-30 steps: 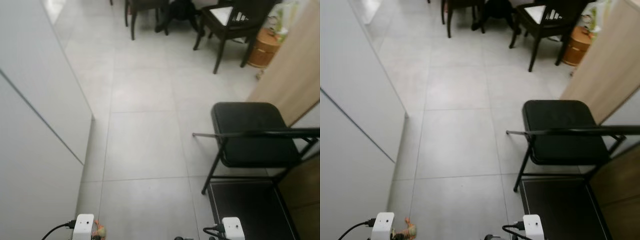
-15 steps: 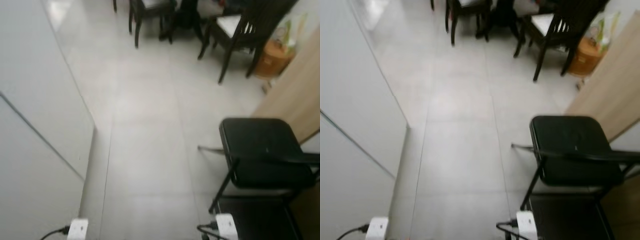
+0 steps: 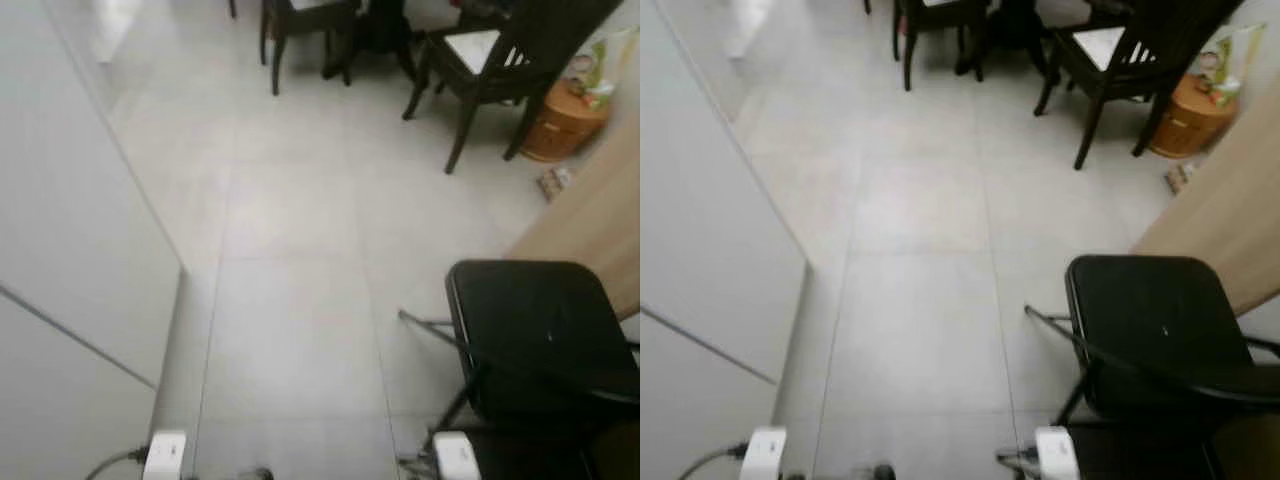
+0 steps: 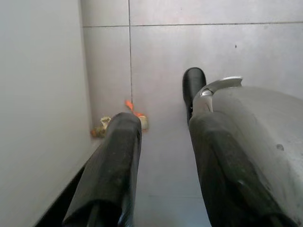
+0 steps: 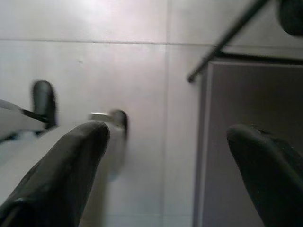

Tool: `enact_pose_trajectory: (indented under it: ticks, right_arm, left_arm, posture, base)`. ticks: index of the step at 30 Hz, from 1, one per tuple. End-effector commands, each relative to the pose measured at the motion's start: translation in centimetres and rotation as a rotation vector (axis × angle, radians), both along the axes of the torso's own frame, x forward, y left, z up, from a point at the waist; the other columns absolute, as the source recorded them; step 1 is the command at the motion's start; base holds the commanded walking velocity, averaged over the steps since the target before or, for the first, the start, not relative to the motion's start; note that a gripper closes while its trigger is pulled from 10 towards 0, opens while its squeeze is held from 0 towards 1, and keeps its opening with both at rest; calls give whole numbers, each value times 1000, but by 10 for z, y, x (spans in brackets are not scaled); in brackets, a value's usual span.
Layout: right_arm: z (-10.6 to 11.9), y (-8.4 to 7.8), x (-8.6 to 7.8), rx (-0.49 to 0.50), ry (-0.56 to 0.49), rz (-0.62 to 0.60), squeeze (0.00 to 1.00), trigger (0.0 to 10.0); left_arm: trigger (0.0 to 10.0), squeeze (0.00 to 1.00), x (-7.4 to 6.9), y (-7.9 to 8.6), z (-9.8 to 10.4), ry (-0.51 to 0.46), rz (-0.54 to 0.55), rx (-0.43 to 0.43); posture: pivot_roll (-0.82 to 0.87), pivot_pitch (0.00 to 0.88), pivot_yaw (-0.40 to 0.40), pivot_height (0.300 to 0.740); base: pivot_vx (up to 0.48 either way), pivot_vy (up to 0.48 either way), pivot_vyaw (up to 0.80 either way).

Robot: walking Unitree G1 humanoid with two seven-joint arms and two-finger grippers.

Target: Restocking fridge

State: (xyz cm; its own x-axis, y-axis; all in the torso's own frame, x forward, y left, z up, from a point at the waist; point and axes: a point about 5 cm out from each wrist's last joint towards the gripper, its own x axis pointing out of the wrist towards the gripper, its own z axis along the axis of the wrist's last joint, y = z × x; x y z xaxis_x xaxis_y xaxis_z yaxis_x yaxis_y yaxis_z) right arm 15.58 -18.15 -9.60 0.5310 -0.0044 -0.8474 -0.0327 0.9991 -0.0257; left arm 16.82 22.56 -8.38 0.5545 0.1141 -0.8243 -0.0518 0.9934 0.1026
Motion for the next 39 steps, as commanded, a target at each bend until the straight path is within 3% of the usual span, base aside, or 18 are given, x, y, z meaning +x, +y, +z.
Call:
enact_pose_trajectory:
  ticks: [1, 7, 23, 39]
  right_arm:
    - [-5, -6, -14, -6, 46, -22, 0, 10000]
    - [-5, -5, -14, -10, 52, -16, 0, 10000]
    - [-5, -5, -13, -16, 40, -14, 0, 10000]
    - [-5, -4, -13, -11, 43, -8, 0, 10000]
  left_arm:
    - [10000, 0, -6, -1, -3, 31, -14, 2]
    - [10000, 0, -6, -1, -3, 33, -23, 7]
    - [10000, 0, -6, 0, -3, 33, -29, 20]
    - [10000, 0, -6, 0, -3, 35, -26, 21]
  posture:
    - [-152, 172, -11, 740]
    - [-154, 164, -8, 740]
    - [-158, 172, -8, 740]
    - [-163, 171, -8, 740]
  base:
    - [319, 0, 0]
    - [311, 0, -717]
    - [302, 0, 150]
    - [0, 0, 0]
